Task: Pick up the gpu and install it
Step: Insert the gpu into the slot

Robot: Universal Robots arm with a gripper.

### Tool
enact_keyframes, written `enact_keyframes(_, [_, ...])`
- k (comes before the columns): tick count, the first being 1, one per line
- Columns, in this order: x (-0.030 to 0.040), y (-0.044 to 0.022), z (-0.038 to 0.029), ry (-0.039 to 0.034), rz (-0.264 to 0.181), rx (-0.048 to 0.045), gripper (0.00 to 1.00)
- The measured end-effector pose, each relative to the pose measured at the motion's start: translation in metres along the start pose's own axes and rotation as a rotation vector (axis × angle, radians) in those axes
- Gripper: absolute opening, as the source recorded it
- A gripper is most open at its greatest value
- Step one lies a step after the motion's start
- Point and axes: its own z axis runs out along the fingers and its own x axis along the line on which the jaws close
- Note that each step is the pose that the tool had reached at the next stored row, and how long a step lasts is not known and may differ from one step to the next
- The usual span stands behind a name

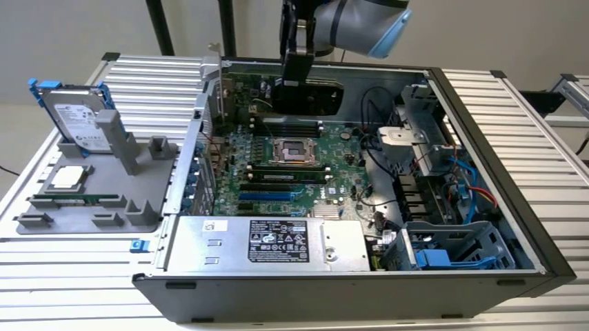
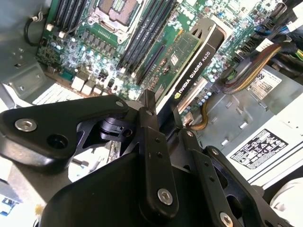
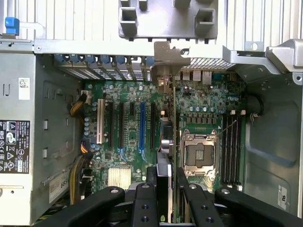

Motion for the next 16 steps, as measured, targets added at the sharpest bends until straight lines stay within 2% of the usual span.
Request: enact_keyframes(16, [0.0001,-0.0005,0.0101,0.0019,0.0,0.0046,0.0])
